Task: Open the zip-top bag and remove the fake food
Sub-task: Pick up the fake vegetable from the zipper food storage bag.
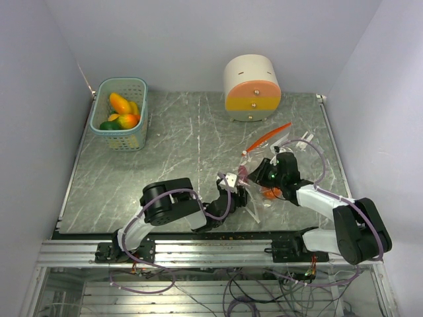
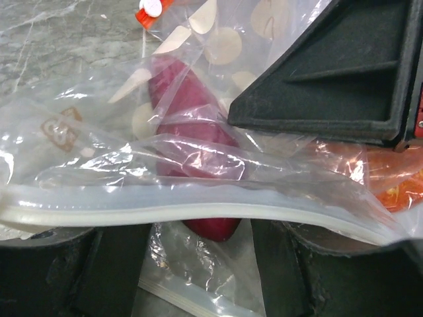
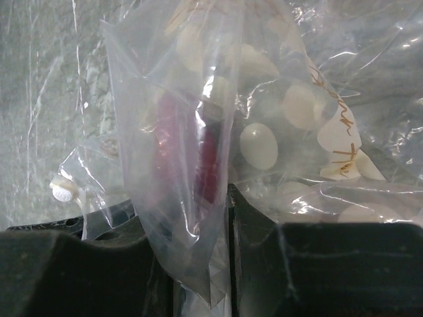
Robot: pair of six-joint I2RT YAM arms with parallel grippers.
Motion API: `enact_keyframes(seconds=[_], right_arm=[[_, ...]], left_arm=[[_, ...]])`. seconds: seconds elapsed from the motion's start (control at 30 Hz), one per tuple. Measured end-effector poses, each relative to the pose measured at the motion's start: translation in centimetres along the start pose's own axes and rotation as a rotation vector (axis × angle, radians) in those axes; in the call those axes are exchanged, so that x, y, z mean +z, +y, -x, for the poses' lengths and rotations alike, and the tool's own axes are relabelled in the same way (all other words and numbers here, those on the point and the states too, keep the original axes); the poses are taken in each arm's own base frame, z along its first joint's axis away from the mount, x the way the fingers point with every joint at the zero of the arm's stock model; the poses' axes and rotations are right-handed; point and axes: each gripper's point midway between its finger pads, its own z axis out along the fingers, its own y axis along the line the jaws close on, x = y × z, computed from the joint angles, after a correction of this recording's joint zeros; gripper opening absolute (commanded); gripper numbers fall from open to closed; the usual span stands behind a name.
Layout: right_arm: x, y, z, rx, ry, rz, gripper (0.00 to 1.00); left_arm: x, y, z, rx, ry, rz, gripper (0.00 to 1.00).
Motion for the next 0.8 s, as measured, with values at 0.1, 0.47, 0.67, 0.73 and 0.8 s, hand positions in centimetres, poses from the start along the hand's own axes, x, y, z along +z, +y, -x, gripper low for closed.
enact_keyframes(seconds=[0.1, 0.47, 0.67, 0.73, 0.8], right_arm=[[0.1, 0.1, -0.2, 0.002, -0.002, 0.004, 0.27], [0.2, 0.1, -0.5, 0.004, -0.002, 0.003, 0.24], [0.3, -0.2, -0.6, 0.003, 0.002, -0.018, 0.18], [0.4, -0.3, -0.5, 0.004, 0.002, -0.027, 0.17], [0.6, -0.4, -0.3, 0.005, 0.0, -0.038, 0.16]], left_arm=[[0.4, -0.3, -0.1, 0.011, -0.005, 0.004, 0.66], [0.4, 0.1, -0.1, 0.044, 0.003, 0.024, 0.33], [-2.4, 1.6, 0.2, 0.032, 0.04, 0.018, 0.26], [-3.6, 2.2, 0.3, 0.031, 0.058, 0.016, 0.25], [-4.6, 2.5, 0.6, 0.028, 0.074, 0.013, 0.24]])
